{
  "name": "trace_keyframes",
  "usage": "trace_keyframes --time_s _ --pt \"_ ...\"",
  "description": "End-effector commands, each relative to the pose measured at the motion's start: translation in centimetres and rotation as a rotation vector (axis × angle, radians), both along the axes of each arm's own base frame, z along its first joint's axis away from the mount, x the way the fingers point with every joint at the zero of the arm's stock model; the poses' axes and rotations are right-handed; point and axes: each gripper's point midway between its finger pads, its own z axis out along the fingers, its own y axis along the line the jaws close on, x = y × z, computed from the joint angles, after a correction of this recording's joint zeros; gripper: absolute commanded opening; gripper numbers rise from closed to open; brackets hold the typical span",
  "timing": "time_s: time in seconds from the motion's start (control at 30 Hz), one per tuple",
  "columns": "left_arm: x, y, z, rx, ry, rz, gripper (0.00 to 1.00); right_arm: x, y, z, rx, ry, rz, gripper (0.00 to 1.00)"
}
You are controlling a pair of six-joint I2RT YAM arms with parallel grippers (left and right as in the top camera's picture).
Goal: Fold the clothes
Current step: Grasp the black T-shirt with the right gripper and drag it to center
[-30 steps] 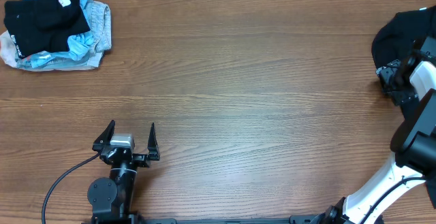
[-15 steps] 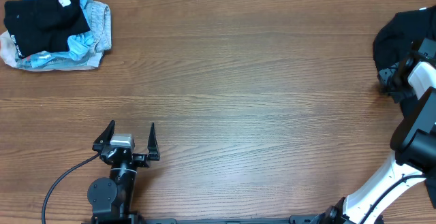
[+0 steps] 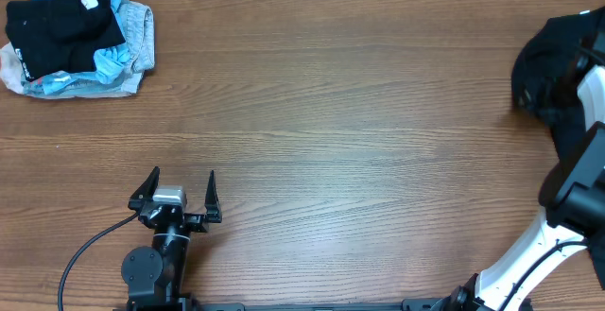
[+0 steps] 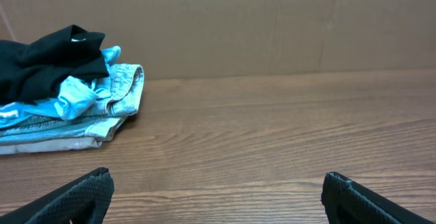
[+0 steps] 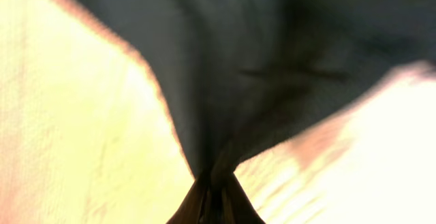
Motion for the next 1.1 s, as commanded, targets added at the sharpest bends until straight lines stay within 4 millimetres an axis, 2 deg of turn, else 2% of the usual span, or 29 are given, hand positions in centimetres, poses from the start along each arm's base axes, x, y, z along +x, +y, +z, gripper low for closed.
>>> trace_keyframes --time_s 0.0,0.17,0.3,0.43,0.53,0.67,0.77,0.9,0.93,1.0,1.03,1.07 --pt "0.0 0.3 0.0 0.006 -0.004 0.016 1.00 3.5 6.0 3.5 0.128 -0.141 0.173 0.04" --pt "0.0 0.3 0.0 0.006 -0.004 0.016 1.00 5.9 13.5 5.5 0.157 -0.196 0.340 0.04" --pt "0.0 0.3 0.0 0.006 -0.004 0.016 1.00 7.3 22.2 6.2 0.154 -0.244 0.522 0.04" --pt "0.0 0.3 0.0 0.006 -0.004 0.016 1.00 7.0 31.6 6.9 0.162 -0.301 0.710 0.04" --pt "0.0 0.3 0.0 0.006 -0.004 0.016 1.00 5.3 38.8 7.3 0.180 -0.331 0.850 0.04" --pt "0.0 0.3 0.0 0.006 -0.004 0.016 1.00 1.2 47.0 7.4 0.209 -0.333 1.021 0.04" --pt "0.0 0.3 0.0 0.006 -0.005 0.016 1.00 -1.2 50.5 7.5 0.224 -0.327 1.097 0.04" --pt "0.0 0.3 0.0 0.006 -0.004 0.016 1.00 -3.9 53.1 8.1 0.323 -0.316 1.173 0.06" --pt "0.0 0.3 0.0 0.006 -0.004 0.016 1.00 -4.5 53.7 8.4 0.356 -0.321 1.203 0.11" --pt "0.0 0.3 0.0 0.006 -0.004 0.016 1.00 -5.6 54.4 9.1 0.419 -0.346 1.282 0.52" --pt "0.0 0.3 0.0 0.006 -0.004 0.016 1.00 -5.9 54.5 9.1 0.425 -0.352 1.310 0.84" --pt "0.0 0.3 0.0 0.006 -0.004 0.016 1.00 -5.8 54.1 9.0 0.414 -0.347 1.312 1.00"
